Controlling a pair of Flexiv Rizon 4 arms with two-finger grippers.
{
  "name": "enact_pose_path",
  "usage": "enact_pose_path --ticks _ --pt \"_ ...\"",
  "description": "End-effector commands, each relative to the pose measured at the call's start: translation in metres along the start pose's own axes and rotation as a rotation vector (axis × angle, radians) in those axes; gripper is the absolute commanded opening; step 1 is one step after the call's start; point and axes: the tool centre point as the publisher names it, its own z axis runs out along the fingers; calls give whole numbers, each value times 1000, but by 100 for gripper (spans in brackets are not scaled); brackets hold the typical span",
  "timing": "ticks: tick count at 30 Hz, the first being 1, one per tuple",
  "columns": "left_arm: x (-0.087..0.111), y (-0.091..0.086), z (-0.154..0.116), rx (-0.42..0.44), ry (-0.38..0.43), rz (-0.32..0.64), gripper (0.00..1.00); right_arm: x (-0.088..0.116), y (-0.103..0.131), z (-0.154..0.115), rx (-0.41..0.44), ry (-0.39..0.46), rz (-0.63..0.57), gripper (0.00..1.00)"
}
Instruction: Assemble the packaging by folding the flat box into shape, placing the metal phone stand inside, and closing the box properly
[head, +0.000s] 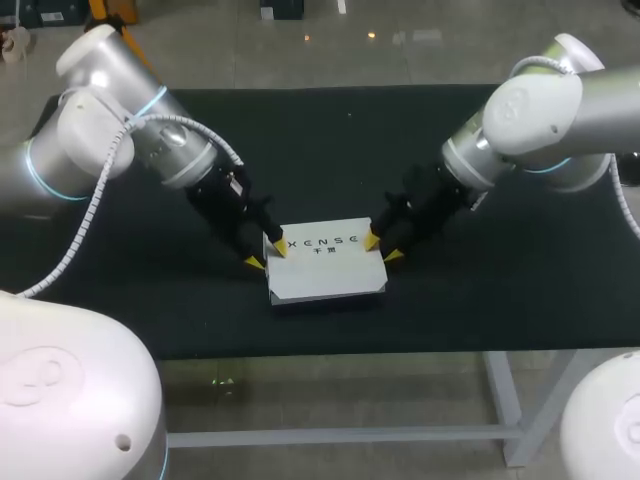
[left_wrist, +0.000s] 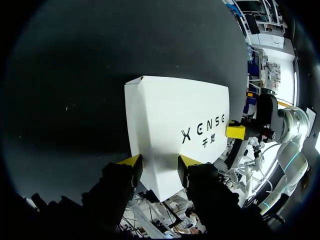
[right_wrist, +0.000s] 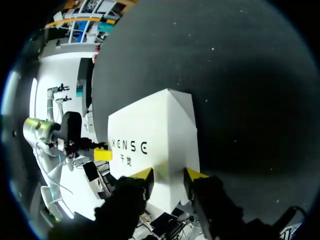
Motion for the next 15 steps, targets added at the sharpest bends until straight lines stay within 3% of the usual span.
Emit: enact_pose_path --ticks 1,15 --pt "3 -2 -2 -9 -9 -2 49 3 2 1 11 0 2 44" --pt "7 -2 -4 -36 -21 -15 49 10 2 -3 27 -7 15 45"
